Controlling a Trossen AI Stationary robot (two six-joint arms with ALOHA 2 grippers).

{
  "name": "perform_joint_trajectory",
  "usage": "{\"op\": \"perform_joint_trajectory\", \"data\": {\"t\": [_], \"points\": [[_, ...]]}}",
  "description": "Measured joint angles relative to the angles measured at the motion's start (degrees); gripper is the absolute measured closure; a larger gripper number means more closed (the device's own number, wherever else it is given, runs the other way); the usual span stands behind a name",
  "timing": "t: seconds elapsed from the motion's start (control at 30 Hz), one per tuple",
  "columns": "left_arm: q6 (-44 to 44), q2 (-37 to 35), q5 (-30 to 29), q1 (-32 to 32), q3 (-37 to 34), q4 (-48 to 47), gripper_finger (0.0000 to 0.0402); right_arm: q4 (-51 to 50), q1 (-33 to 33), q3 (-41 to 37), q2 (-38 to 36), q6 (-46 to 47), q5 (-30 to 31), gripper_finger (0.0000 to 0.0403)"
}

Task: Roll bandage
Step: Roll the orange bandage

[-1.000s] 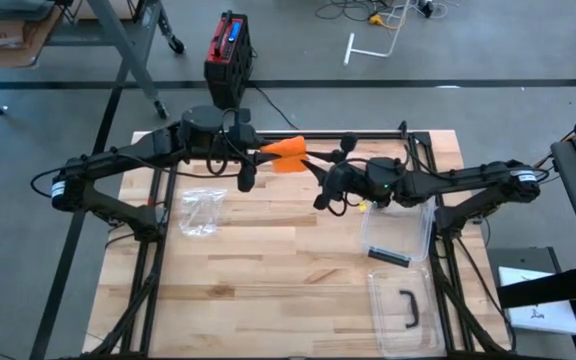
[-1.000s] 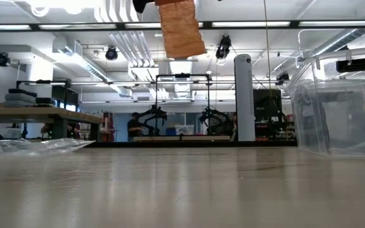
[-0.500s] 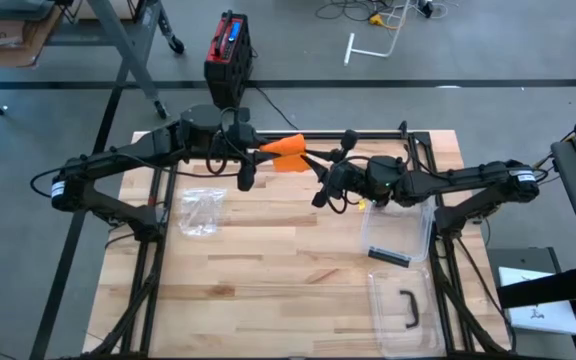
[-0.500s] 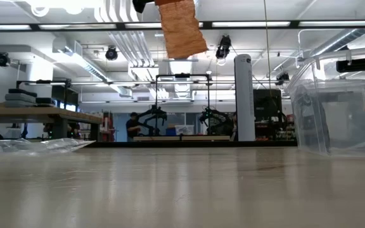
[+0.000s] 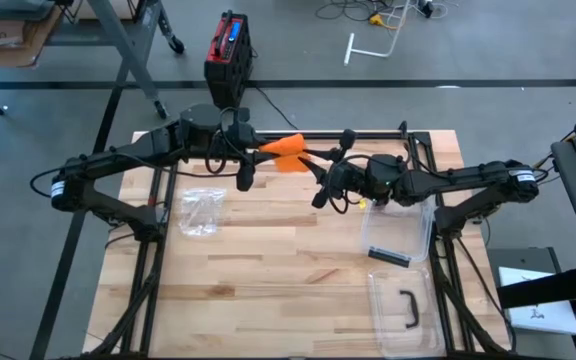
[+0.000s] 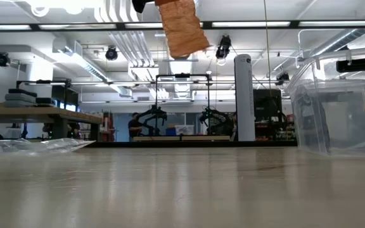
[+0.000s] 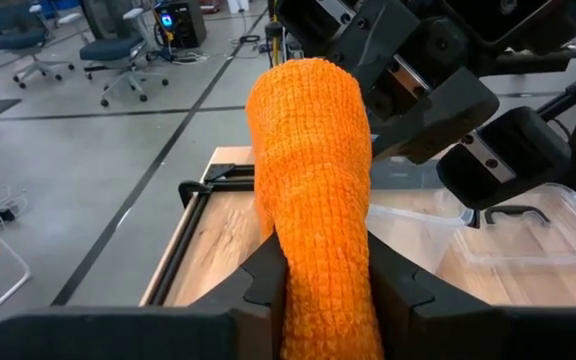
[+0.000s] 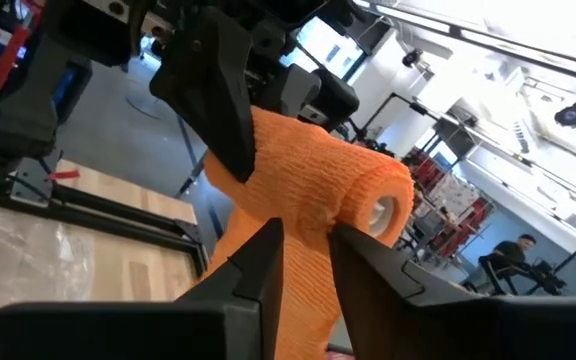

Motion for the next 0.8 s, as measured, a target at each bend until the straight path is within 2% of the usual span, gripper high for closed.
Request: {"op": "perform_joint_trajectory", "data": {"t": [0.43, 0.63, 0.8], "points": [[0.0, 0.0, 0.0, 0.0, -0.1, -0.9, 0.0325, 0.4, 0.7, 0.2, -0.4, -1.6, 1.9, 0.0338], [0.1, 0.1, 0.1, 0.0, -0.2, -1.0, 0.0331, 0.6, 0.7, 0.2, -0.3, -0.6, -1.2, 0.0323], [0.0, 0.1, -0.2, 0.0, -0.2, -1.0, 0.0326, -0.2, 0.7, 0.2, -0.1, -1.3, 2.5, 0.0309]]}}
